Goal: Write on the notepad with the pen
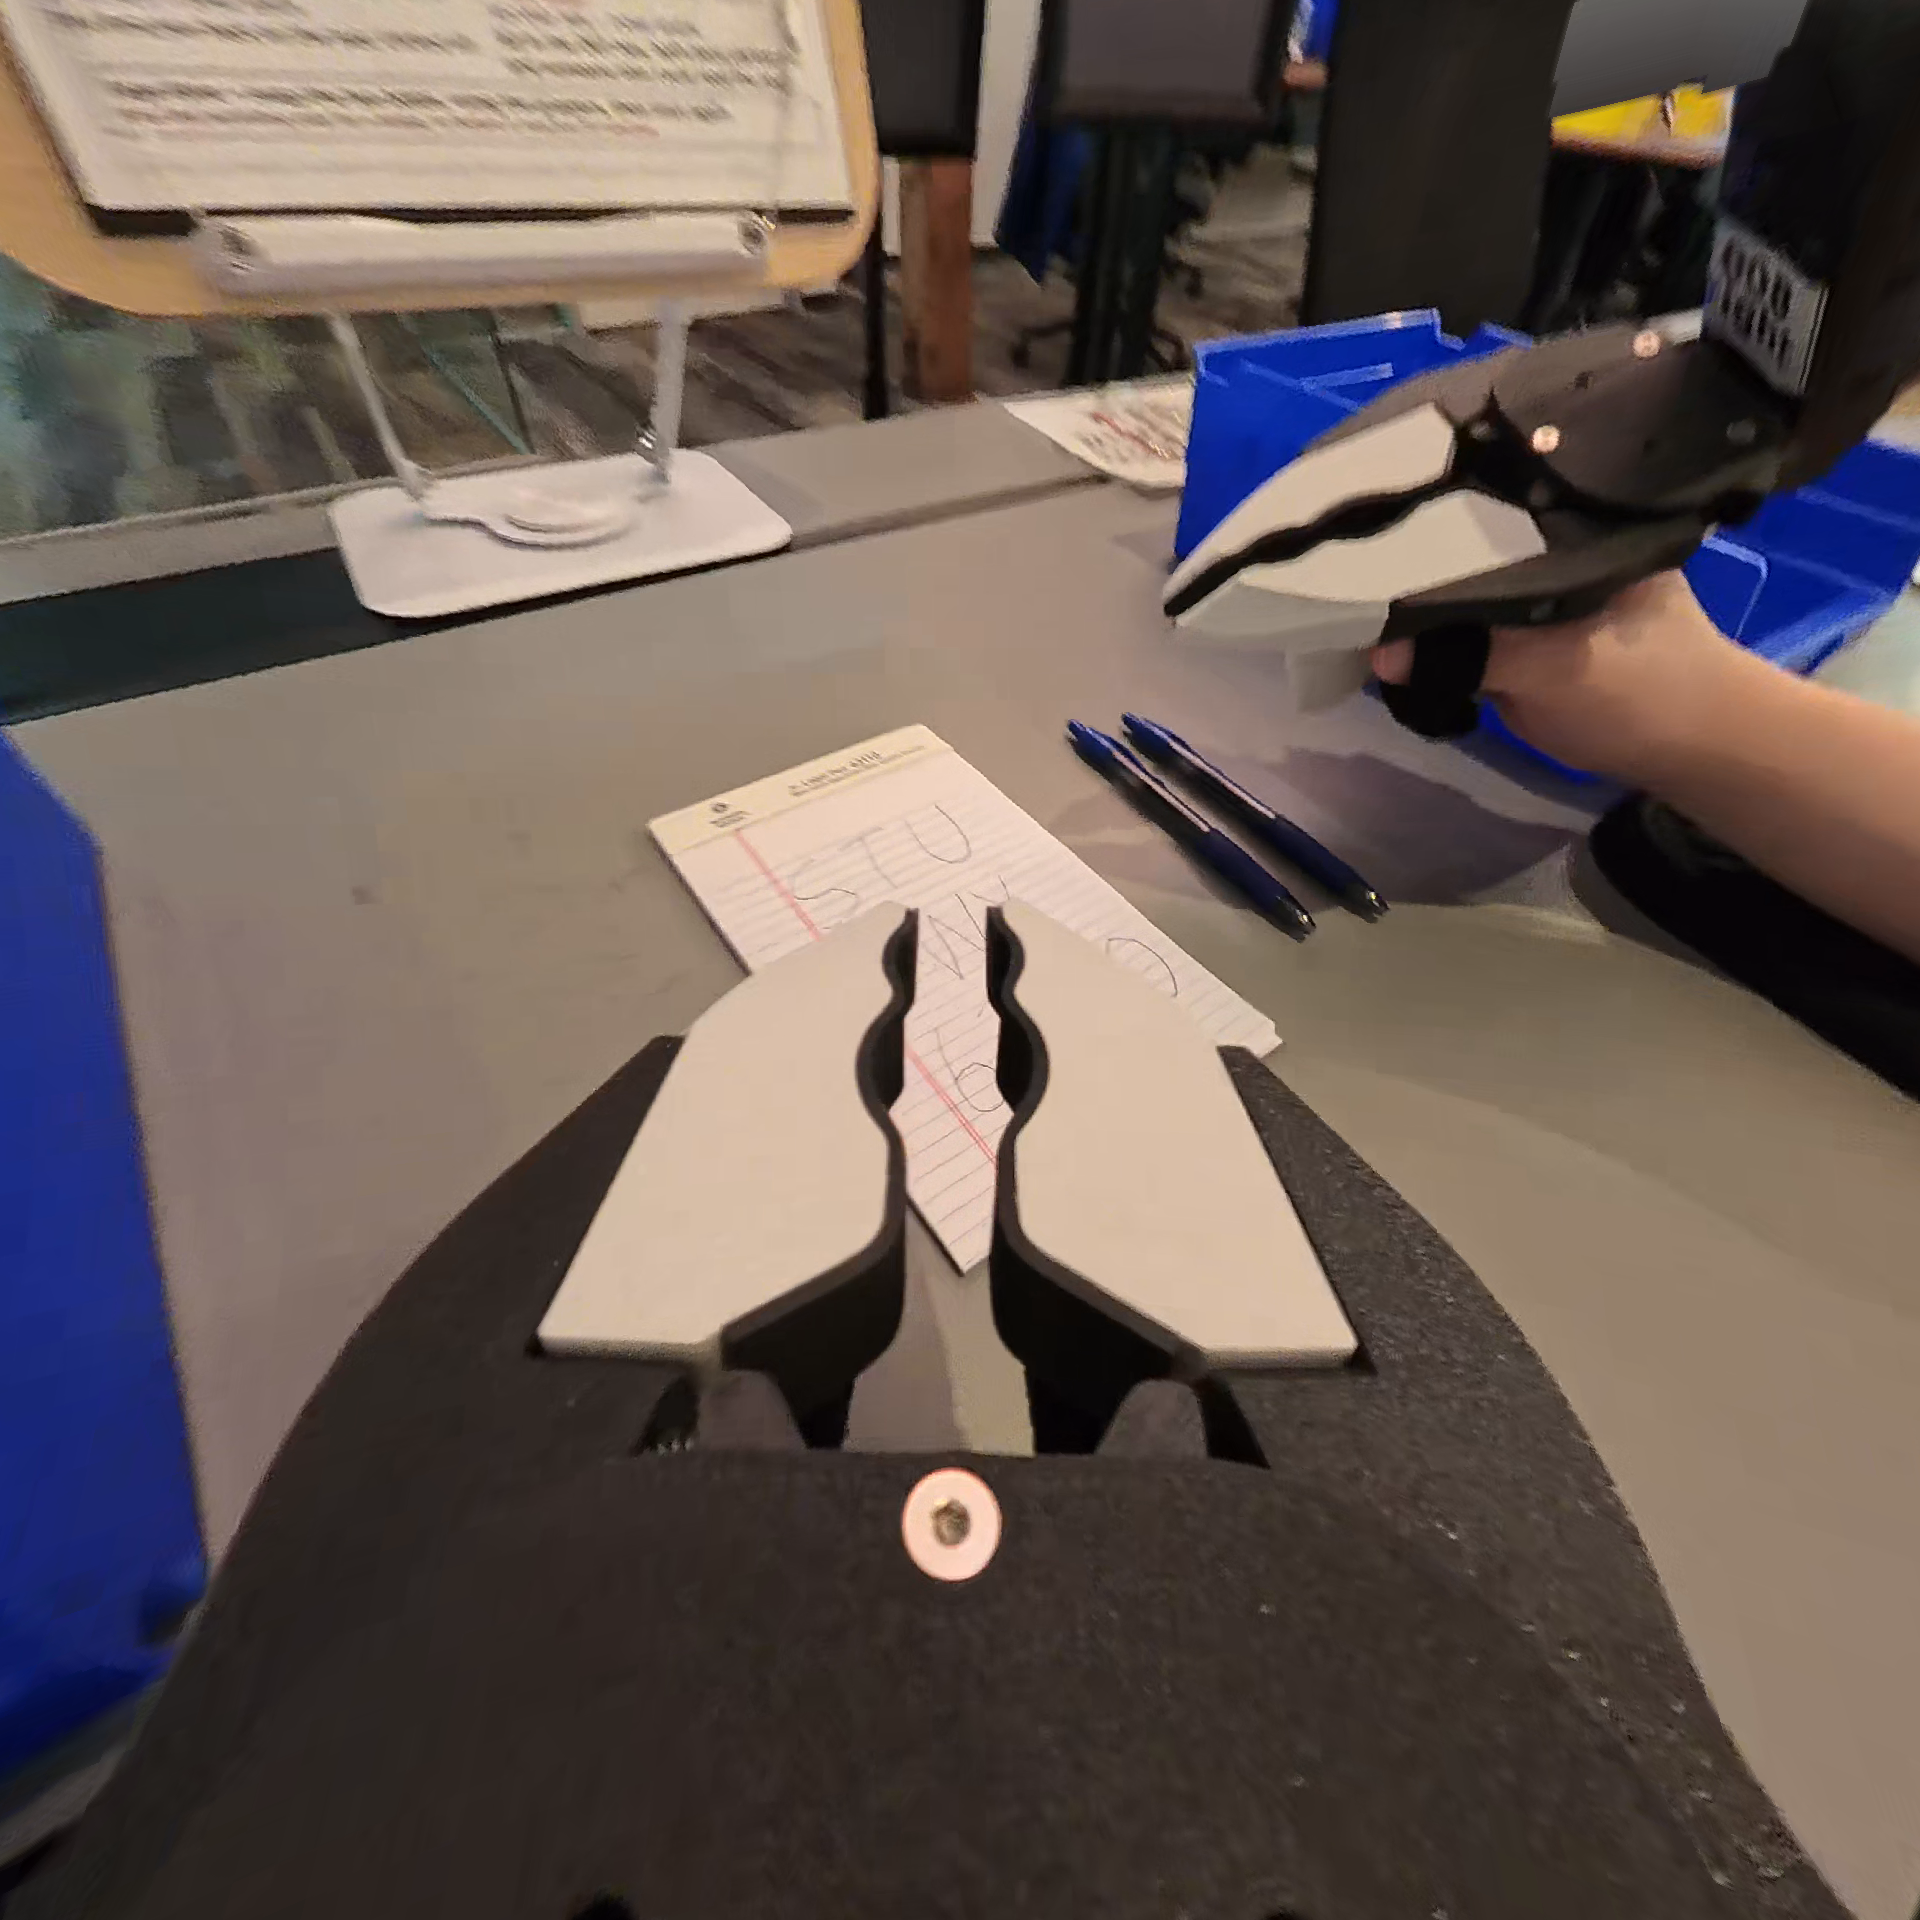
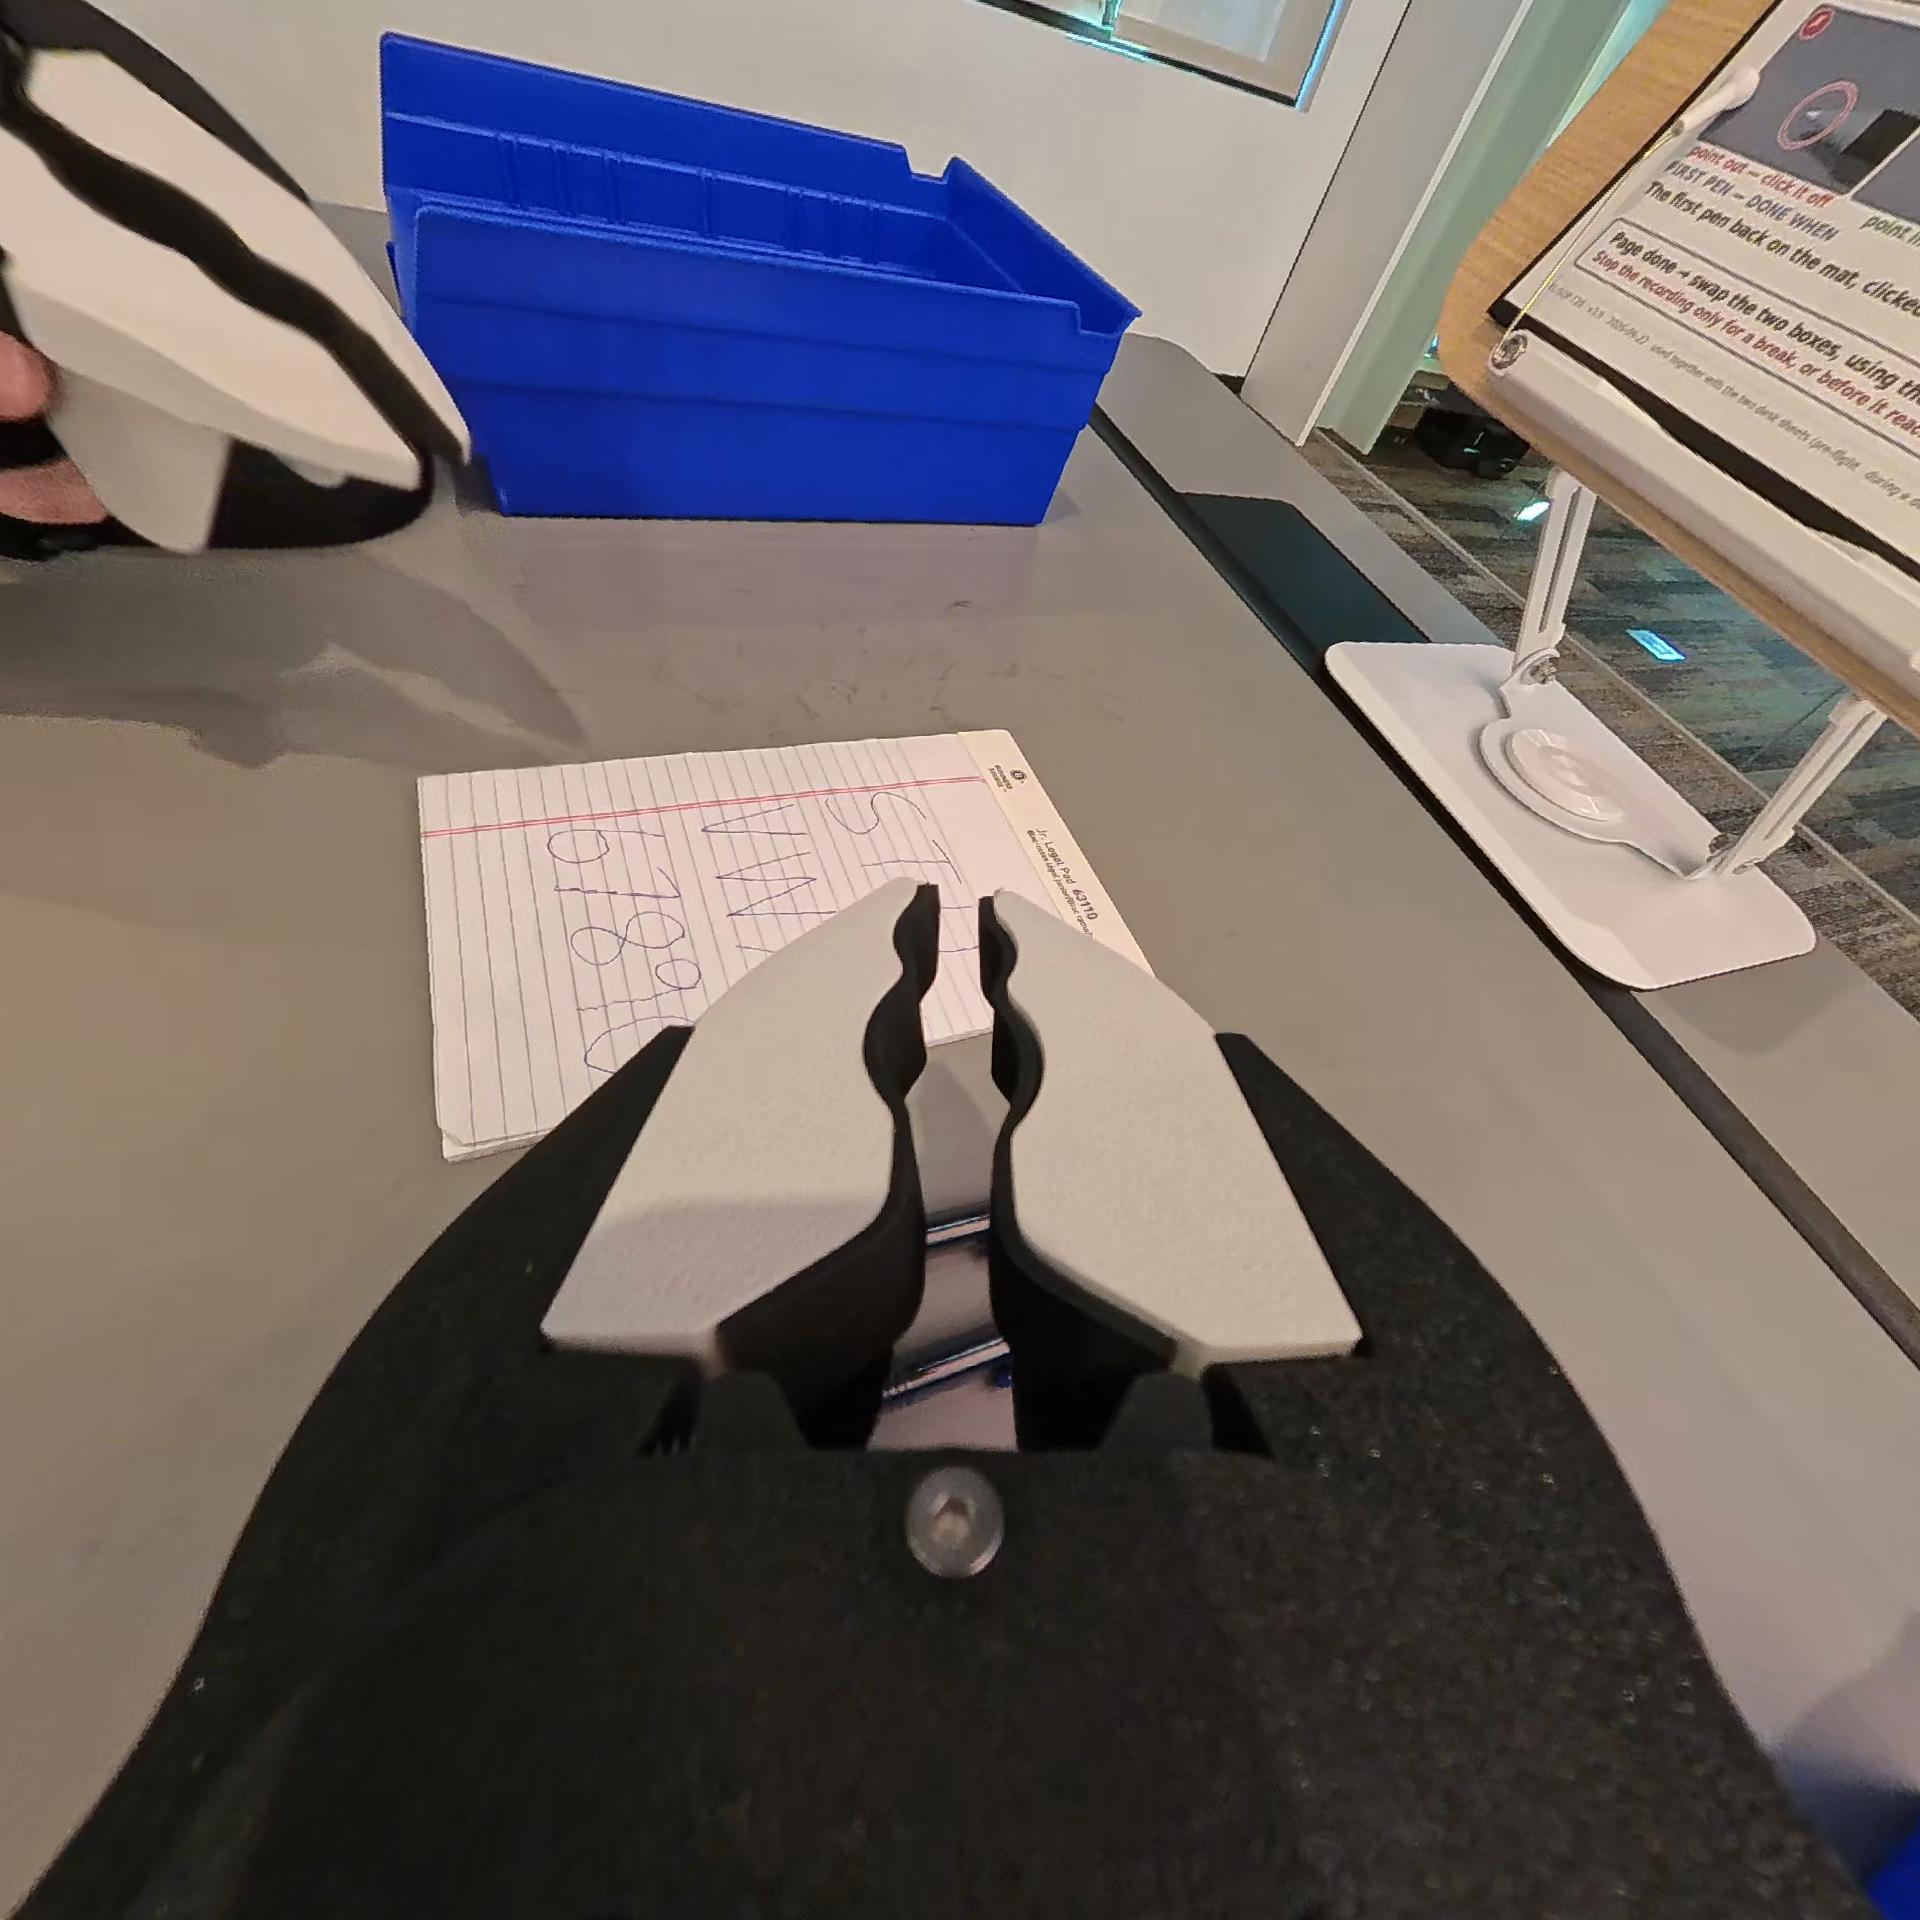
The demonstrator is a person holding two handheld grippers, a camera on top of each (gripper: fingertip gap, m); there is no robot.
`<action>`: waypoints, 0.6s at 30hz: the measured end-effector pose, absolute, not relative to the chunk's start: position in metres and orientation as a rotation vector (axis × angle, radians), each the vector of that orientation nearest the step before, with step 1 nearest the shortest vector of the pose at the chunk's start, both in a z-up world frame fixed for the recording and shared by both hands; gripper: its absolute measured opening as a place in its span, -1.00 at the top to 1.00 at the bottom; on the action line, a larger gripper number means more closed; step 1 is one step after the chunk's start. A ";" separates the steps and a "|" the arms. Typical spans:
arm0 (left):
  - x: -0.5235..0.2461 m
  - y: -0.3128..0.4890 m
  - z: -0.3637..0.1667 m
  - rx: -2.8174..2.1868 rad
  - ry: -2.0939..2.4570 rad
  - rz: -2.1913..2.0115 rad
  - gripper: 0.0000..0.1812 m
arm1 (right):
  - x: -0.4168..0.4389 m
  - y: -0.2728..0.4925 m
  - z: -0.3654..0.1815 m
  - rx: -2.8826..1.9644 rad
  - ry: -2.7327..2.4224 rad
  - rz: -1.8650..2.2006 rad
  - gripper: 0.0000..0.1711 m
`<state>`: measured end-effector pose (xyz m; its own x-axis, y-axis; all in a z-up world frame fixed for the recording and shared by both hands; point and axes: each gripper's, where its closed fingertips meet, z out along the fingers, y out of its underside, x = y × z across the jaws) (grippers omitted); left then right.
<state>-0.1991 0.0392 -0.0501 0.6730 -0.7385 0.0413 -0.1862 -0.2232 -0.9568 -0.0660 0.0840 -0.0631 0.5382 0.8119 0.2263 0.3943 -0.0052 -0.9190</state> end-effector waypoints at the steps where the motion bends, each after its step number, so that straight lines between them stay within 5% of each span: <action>1: -0.205 0.038 -0.046 -1.742 0.706 -0.613 0.83 | -0.066 0.084 -0.063 -1.618 -1.045 0.451 0.92; 9: -0.219 0.033 -0.060 -1.785 0.631 -0.688 0.46 | -0.068 0.083 -0.065 -1.618 -1.050 0.456 0.91; 18: -0.229 0.037 -0.070 -1.820 0.622 -0.652 0.48 | -0.067 0.085 -0.070 -1.634 -1.060 0.445 0.92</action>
<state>-0.2286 0.0374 -0.0702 0.7153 -0.6844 0.1411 -0.1088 -0.3086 -0.9450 -0.0671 0.0852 -0.0702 0.5316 0.8166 0.2250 0.4111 -0.0165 -0.9115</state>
